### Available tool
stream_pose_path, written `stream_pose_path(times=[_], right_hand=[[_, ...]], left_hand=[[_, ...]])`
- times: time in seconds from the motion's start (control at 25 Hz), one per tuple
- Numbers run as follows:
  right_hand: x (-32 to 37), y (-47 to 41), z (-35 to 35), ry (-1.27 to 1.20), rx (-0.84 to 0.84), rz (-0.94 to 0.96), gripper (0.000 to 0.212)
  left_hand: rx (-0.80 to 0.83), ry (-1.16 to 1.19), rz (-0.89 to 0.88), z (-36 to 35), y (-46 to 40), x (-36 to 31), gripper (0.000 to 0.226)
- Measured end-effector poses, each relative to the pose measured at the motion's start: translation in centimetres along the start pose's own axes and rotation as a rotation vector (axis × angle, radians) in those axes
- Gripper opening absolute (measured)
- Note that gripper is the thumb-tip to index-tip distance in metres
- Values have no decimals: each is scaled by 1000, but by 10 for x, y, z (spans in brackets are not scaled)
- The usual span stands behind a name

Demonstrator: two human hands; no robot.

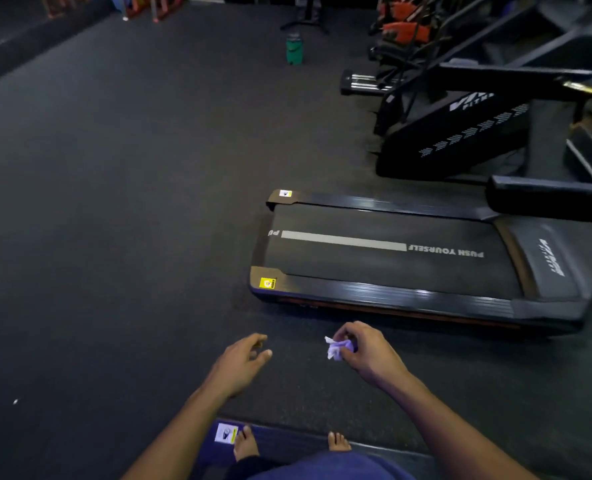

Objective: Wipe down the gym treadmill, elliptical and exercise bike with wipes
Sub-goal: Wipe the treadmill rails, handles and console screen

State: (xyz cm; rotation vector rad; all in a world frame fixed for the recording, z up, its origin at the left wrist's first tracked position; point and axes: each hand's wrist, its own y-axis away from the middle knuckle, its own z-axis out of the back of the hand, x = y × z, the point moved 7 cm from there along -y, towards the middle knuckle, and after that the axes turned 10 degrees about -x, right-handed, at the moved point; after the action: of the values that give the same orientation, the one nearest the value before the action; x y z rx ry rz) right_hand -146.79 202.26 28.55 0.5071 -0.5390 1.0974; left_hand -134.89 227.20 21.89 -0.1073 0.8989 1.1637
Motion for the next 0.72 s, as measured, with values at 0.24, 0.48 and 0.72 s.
stream_pose_path(times=[0.24, 0.48, 0.72], right_hand=[[33, -24, 5, -5, -110, -79, 11], [14, -41, 31, -18, -179, -153, 13], [-5, -99, 38, -30, -204, -166, 10]], left_hand=[[43, -65, -126, 45, -60, -23, 41], [61, -74, -237, 43, -113, -87, 41], [49, -61, -236, 43, -168, -107, 40]])
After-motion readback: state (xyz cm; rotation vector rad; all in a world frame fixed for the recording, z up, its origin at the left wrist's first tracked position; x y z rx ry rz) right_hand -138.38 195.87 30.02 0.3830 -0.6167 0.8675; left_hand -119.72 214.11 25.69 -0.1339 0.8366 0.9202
